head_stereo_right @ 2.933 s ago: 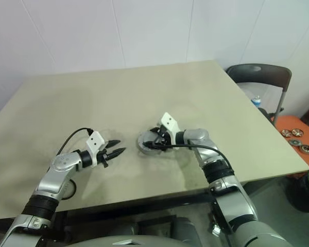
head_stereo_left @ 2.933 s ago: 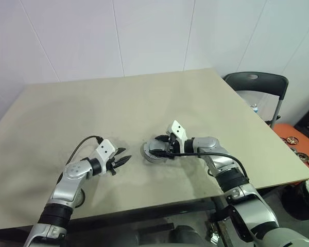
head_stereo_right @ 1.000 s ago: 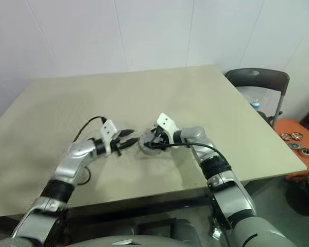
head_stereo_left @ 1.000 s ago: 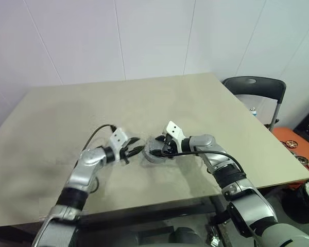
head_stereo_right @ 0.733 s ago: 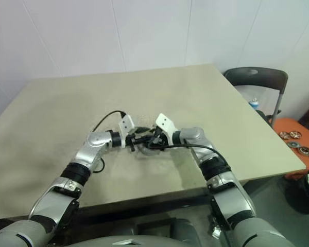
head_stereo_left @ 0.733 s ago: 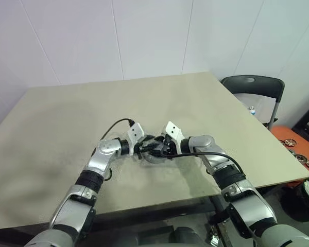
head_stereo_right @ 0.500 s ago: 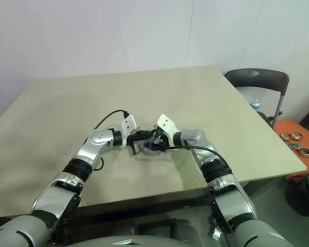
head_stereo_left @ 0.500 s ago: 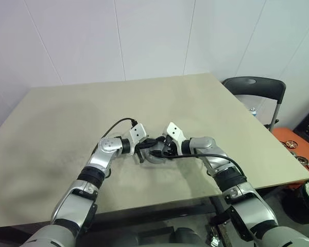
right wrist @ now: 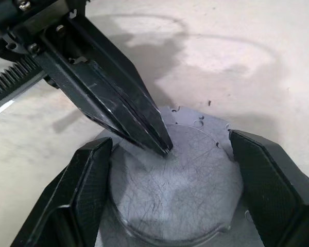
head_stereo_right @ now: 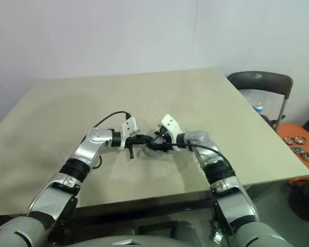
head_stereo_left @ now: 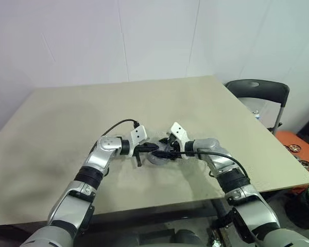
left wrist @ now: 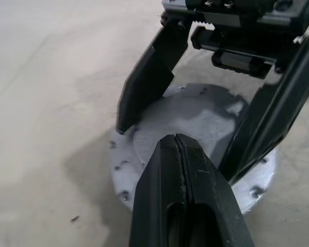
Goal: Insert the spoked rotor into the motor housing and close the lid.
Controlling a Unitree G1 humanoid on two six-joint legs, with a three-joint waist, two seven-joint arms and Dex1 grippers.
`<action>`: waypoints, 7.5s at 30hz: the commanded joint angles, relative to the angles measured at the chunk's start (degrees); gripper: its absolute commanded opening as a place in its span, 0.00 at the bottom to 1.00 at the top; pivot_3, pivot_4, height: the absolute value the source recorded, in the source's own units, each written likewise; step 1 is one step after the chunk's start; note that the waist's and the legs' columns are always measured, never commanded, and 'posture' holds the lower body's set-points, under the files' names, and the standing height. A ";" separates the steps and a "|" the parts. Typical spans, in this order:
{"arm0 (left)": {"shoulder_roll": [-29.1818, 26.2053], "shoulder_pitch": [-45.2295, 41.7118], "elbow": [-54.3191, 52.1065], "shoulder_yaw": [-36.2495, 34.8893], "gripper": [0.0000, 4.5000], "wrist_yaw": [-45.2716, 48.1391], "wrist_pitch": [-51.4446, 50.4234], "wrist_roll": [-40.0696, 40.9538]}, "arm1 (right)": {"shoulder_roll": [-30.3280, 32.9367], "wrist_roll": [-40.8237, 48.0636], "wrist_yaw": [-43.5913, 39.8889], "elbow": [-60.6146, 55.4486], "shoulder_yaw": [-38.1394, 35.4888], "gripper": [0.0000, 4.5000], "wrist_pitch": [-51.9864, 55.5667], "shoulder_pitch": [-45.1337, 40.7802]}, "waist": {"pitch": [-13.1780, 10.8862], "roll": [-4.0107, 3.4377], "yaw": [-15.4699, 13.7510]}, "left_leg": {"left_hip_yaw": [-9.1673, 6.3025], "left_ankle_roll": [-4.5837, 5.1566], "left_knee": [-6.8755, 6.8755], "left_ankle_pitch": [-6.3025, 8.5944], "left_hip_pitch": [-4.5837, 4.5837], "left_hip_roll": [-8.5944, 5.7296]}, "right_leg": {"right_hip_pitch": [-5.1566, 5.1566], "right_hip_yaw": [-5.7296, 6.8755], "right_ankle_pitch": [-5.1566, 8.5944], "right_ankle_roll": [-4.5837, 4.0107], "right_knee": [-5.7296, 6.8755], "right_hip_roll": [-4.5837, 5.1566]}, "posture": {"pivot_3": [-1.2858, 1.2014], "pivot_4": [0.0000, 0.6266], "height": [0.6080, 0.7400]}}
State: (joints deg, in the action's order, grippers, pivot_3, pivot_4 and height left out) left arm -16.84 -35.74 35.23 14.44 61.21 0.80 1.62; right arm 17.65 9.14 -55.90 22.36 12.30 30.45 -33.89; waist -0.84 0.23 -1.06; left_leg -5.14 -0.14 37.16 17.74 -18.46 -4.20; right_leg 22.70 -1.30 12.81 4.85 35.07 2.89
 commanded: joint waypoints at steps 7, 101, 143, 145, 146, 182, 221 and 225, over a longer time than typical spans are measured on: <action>-1.87 3.44 3.02 2.14 0.00 -0.87 -2.43 -2.91 | 3.26 5.57 -7.82 -1.82 -1.65 0.99 3.89 0.20 | 0.09 0.02 0.22 | 0.09 0.14 0.03 0.46 -0.60 -0.11 | 0.62 -0.10 0.07 0.00 -0.02 0.21 | 0.52 0.00 1.00; -2.42 7.69 -3.56 3.45 0.00 0.38 -6.86 -1.46 | 2.28 -8.18 -6.35 1.25 9.76 0.72 -8.84 3.40 | 0.92 -0.15 0.52 | 0.14 0.07 0.00 0.43 0.32 0.08 | -0.20 -0.13 0.32 0.26 -0.08 -0.09 | 0.52 0.00 1.00; -1.56 5.73 -2.26 3.05 0.00 -1.05 -4.29 -1.16 | -17.98 17.94 16.66 5.72 -24.72 0.96 41.86 -6.58 | 0.80 -0.01 3.94 | -0.06 0.05 -0.16 0.46 0.09 0.15 | 0.04 -0.36 0.41 0.31 0.09 -0.31 | 0.52 0.00 1.00; -1.76 5.69 -2.51 3.01 0.00 -1.03 -4.19 -1.07 | -18.84 18.01 17.30 5.95 -26.07 0.87 41.25 -6.93 | 0.74 -0.10 5.31 | -0.27 0.05 -0.20 0.47 0.12 0.15 | 0.08 -0.47 0.40 0.30 0.16 -0.49 | 0.52 0.00 1.00; -1.90 5.82 -2.58 3.00 0.00 -1.00 -4.09 -1.06 | -18.70 18.15 17.40 5.52 -26.47 0.80 41.69 -6.86 | 0.68 -0.19 5.50 | -0.42 0.05 -0.21 0.46 0.13 0.15 | 0.11 -0.47 0.40 0.30 0.16 -0.58 | 0.52 0.00 1.00; 2.66 2.38 -4.38 -21.36 0.00 -18.75 -8.87 17.04 | -17.48 27.33 18.71 11.28 -36.51 0.30 31.78 -8.86 | 0.29 -0.44 4.41 | -0.88 -0.37 0.02 0.29 -1.77 -0.29 | 2.26 -0.34 0.09 -0.24 0.46 -0.31 | 0.52 0.00 1.00; 11.88 20.43 -31.29 -36.66 0.76 -33.03 -56.75 58.59 | -22.19 33.56 25.45 13.79 -37.57 0.30 18.87 -7.35 | 0.21 -0.35 3.62 | -0.95 -0.70 0.11 0.10 -1.86 -0.46 | 2.27 -0.38 0.00 -0.39 0.42 -0.23 | 0.52 0.00 1.00; 9.15 23.91 -34.86 -37.44 0.76 -33.04 -59.68 61.27 | -22.07 33.41 25.59 14.02 -36.96 0.30 18.43 -7.21 | 0.20 -0.36 3.59 | -0.95 -0.73 0.12 0.09 -1.86 -0.46 | 2.27 -0.38 0.00 -0.40 0.43 -0.23 | 0.52 0.00 1.00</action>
State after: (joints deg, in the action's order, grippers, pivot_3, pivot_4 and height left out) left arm -6.93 -11.98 3.18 -22.43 27.42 -57.87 60.30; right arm -4.04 41.16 -29.46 38.05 -24.93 49.62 -39.32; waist -0.64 -0.13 2.53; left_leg -6.09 -0.86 37.29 17.82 -20.32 -4.66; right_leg 24.97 -1.68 12.81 4.45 35.50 2.67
